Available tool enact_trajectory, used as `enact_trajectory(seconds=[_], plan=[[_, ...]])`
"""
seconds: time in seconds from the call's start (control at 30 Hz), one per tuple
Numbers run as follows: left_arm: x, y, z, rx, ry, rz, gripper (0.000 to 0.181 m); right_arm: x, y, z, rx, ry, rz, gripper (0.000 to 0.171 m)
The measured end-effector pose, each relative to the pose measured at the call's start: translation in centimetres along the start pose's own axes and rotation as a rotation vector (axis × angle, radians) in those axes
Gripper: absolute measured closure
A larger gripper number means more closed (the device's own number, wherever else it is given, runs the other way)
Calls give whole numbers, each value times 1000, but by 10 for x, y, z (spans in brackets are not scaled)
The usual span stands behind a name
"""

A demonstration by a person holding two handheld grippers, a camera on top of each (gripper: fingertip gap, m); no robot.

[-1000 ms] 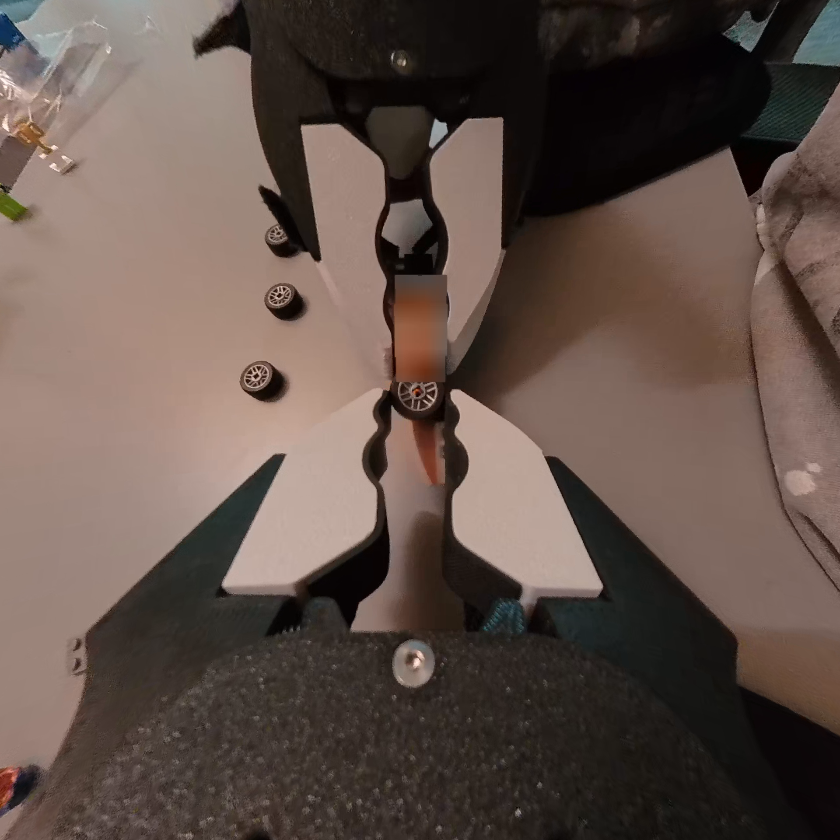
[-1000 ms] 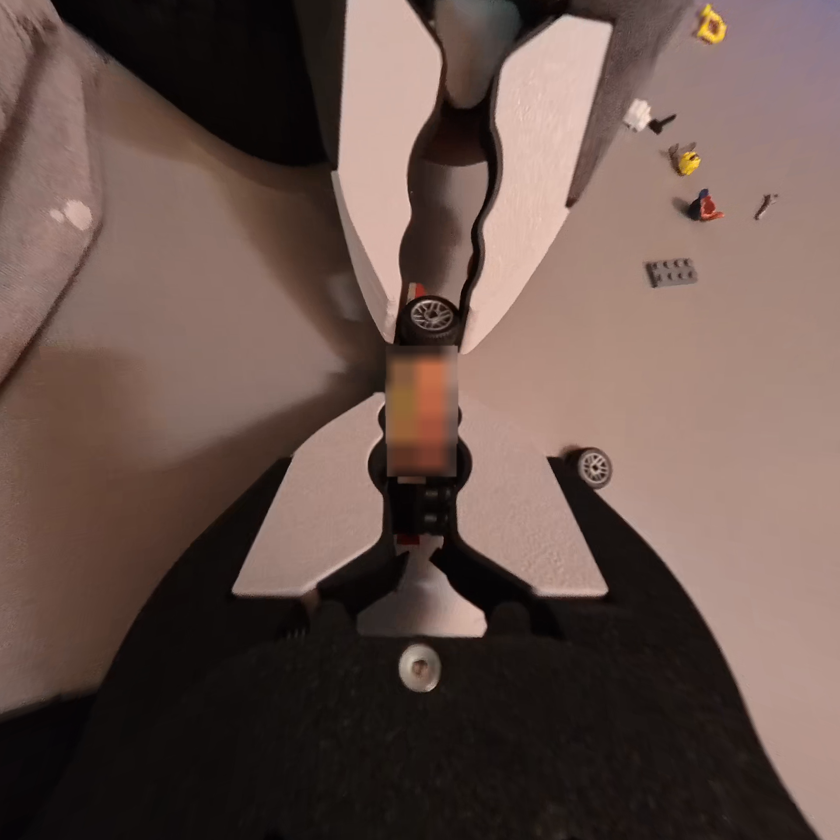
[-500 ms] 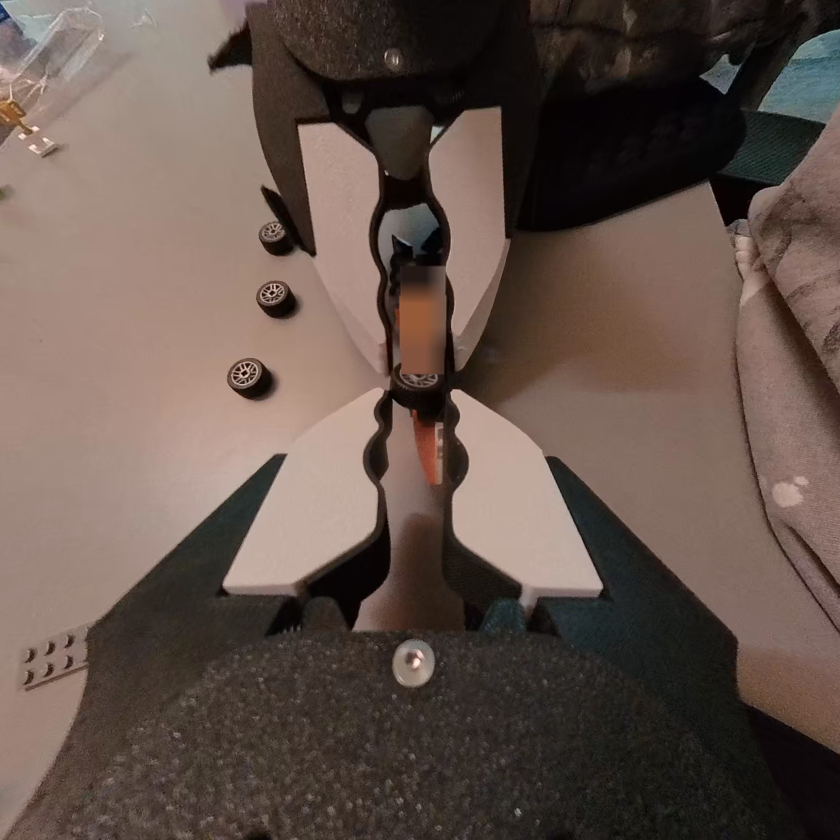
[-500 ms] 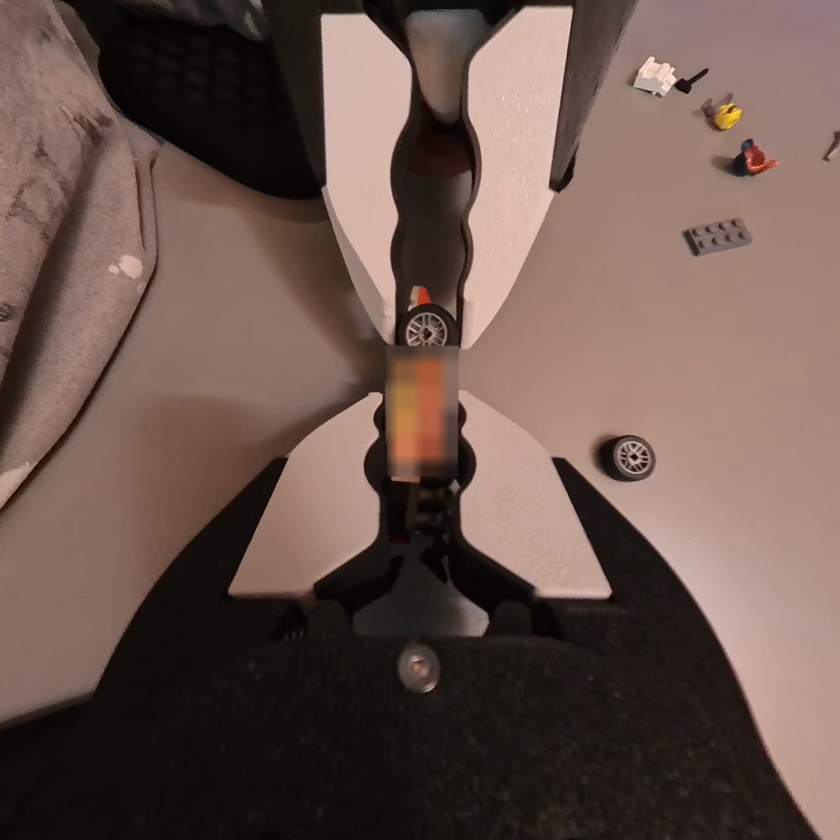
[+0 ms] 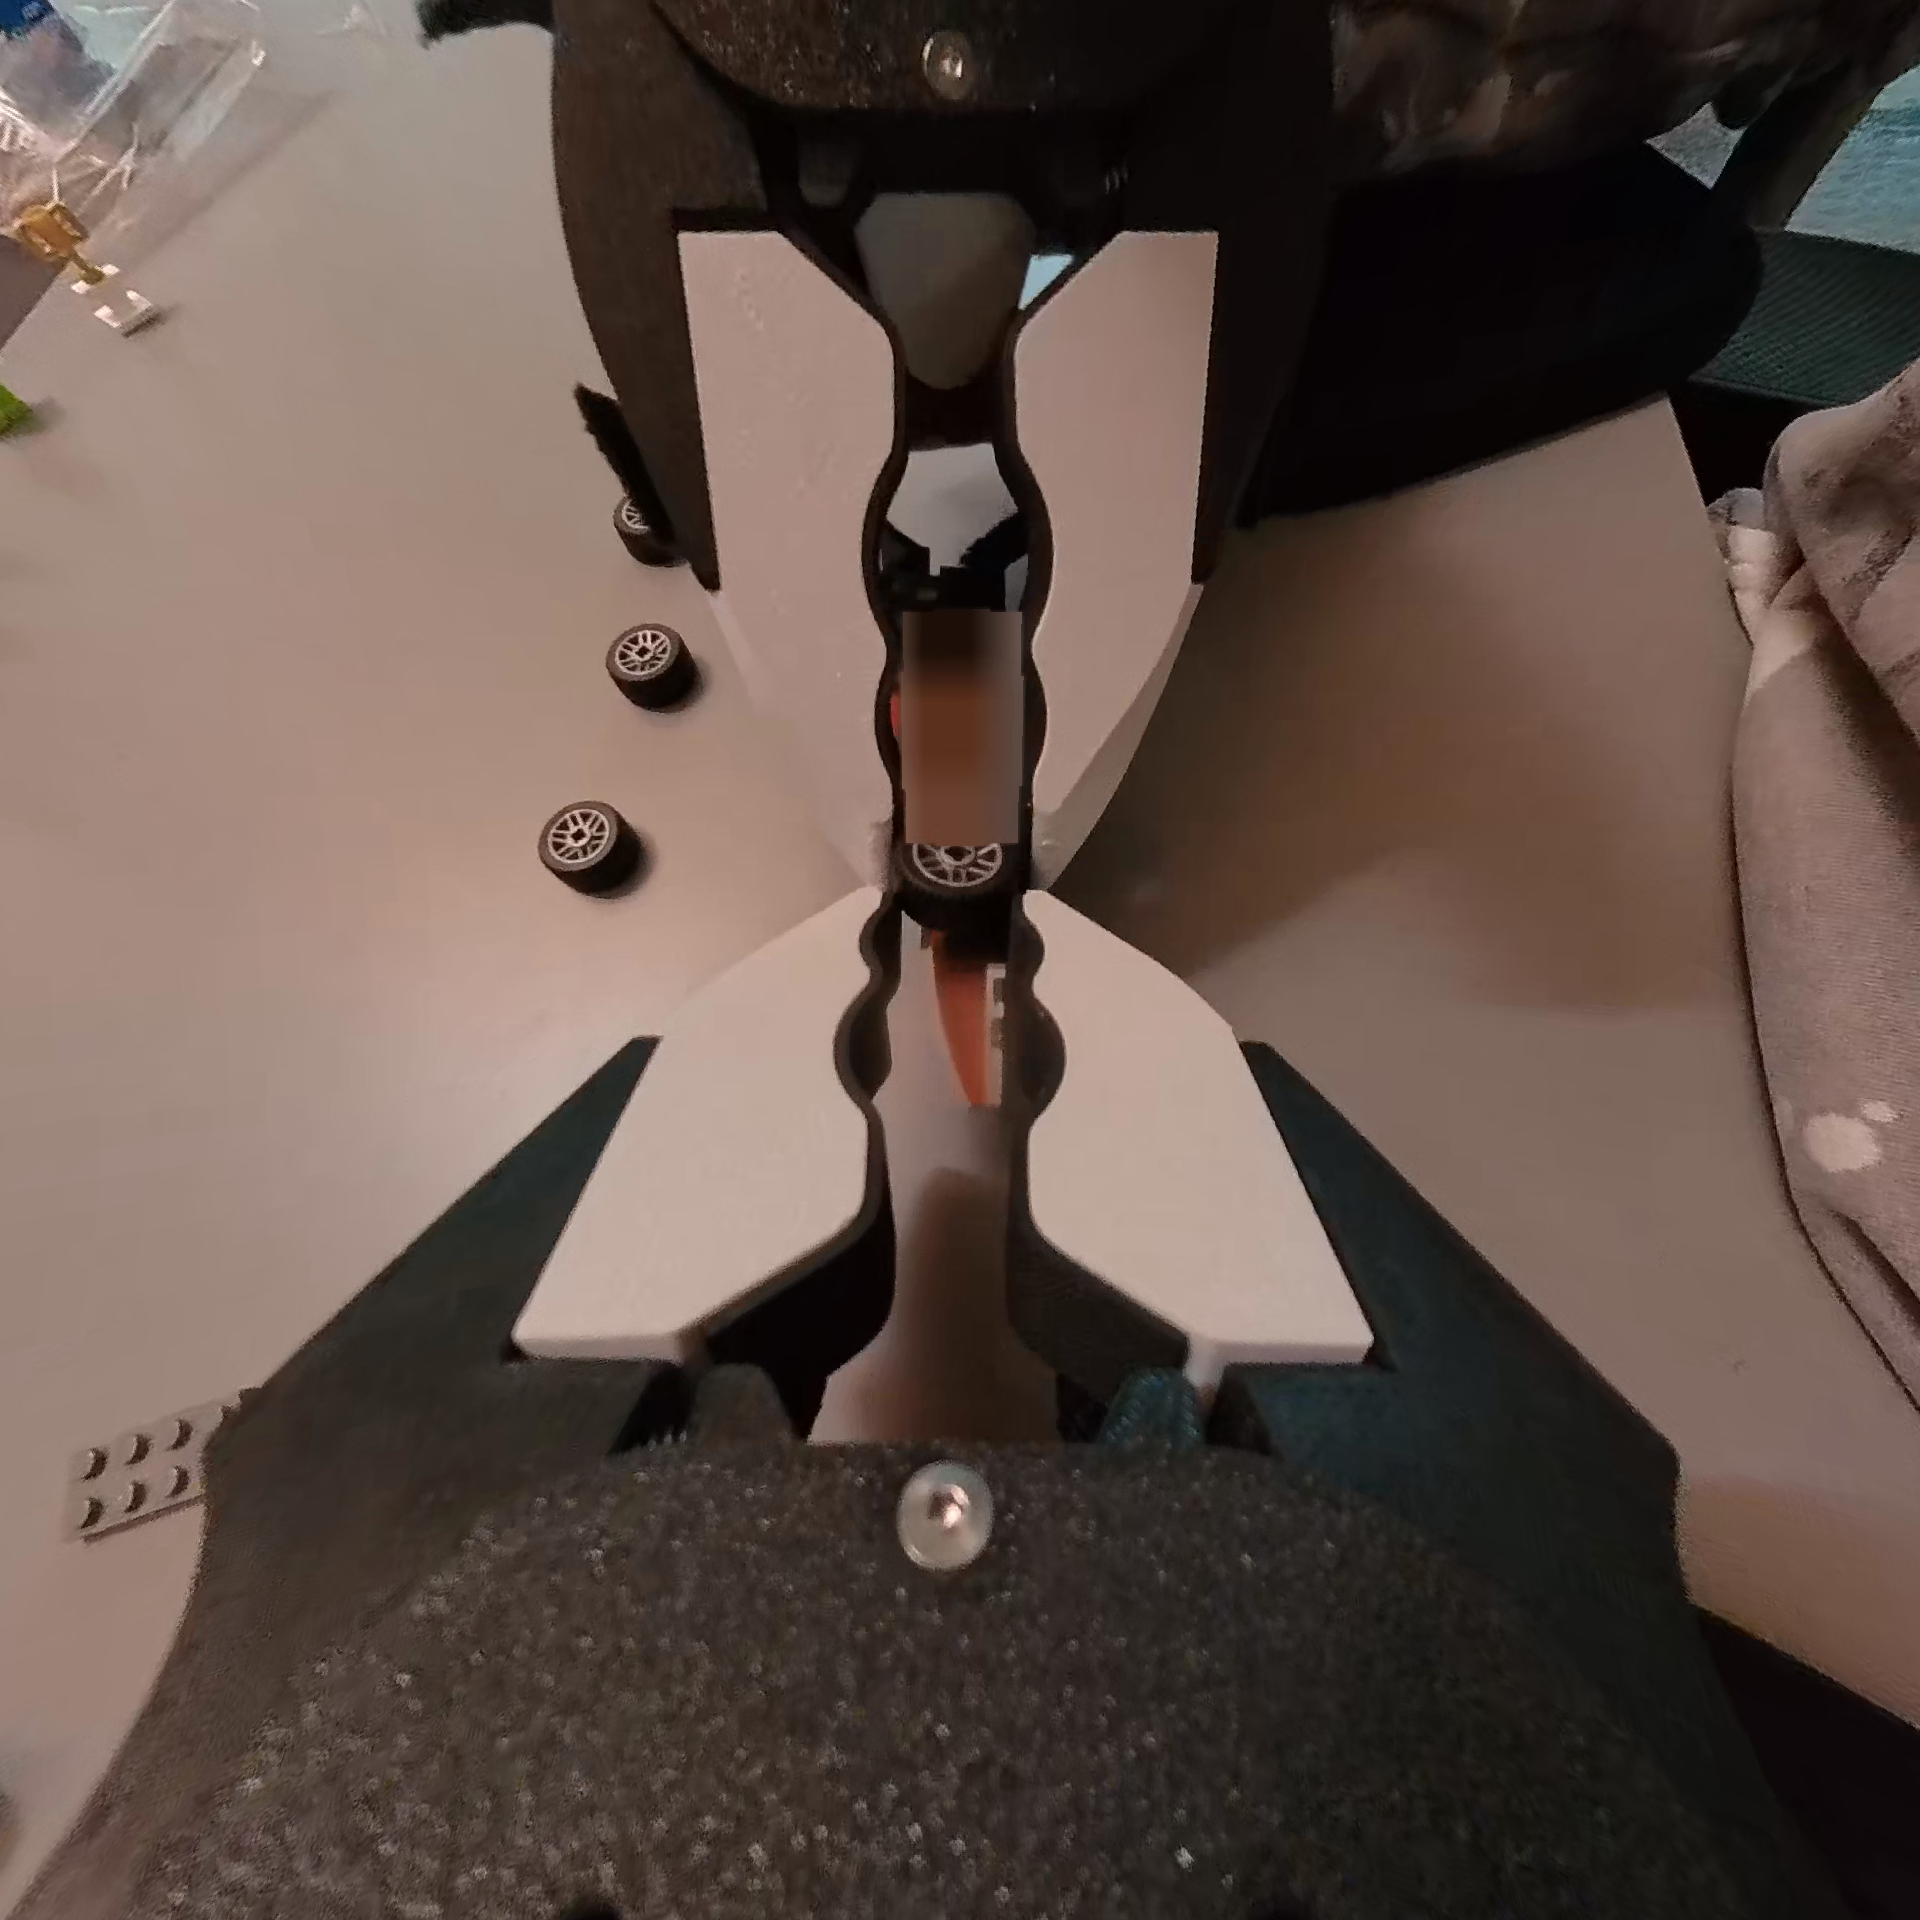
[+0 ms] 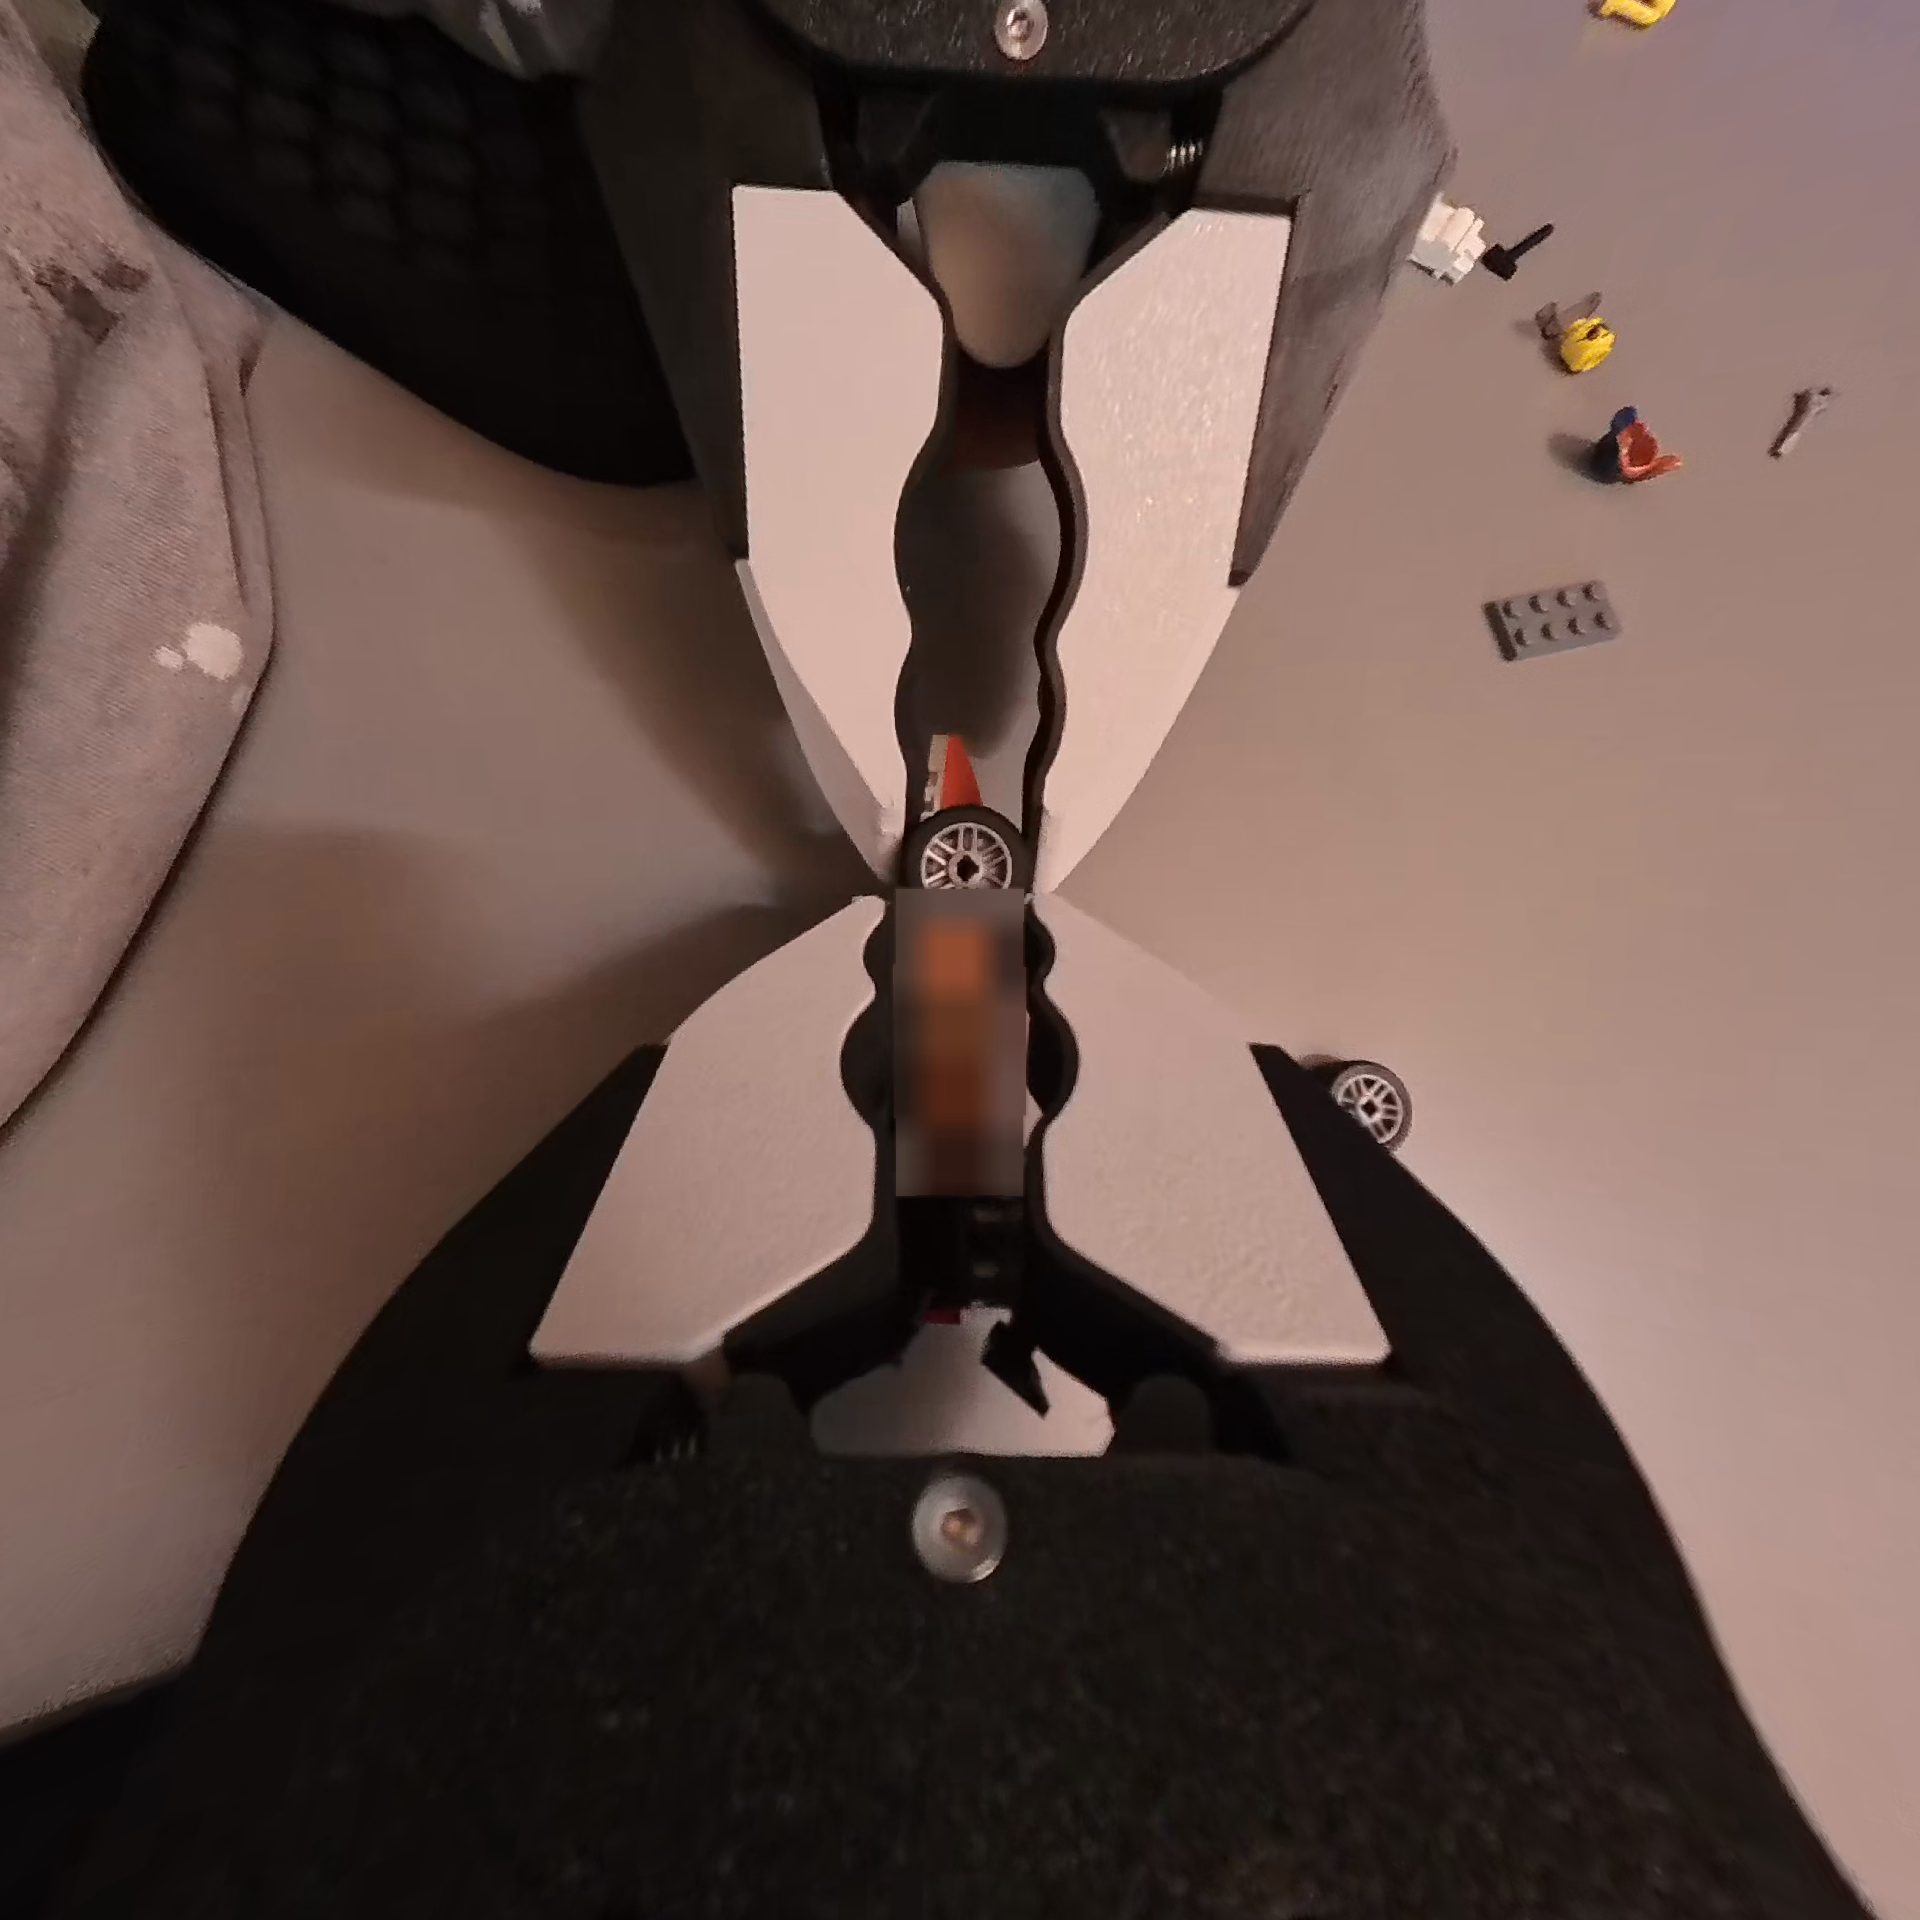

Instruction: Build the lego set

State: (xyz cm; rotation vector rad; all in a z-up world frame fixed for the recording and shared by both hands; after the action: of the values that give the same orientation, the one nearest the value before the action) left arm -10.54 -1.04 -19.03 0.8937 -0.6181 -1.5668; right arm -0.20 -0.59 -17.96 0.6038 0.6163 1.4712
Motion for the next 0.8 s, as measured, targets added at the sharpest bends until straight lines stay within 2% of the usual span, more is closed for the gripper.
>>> enact_trajectory(seconds=[0.13,0.3,0.53,0.8], plan=[[0,-2,1,-1,0,-4,163,1,-2,1,26,-3,-5,150],[2,-11,1,-28,-34,17,154,7,-11,6,96,39,-77,152],[6,-12,-14,-52,-57,37,166,4,-15,8,147,60,-82,153],[7,-7,-14,-37,-95,62,167,3,-16,11,133,103,-126,151]])
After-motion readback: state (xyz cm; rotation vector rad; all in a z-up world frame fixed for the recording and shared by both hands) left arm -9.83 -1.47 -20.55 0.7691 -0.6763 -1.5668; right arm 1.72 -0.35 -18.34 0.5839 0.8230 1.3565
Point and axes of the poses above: each gripper's, where its closed fingertips meet, z back along the fingers, y out of its top, x = y × z across the jaws, the point moved 7 cm from there along z, back along the fingers, and after that the axes turned 9 degrees about -z, right-handed, at the moved point
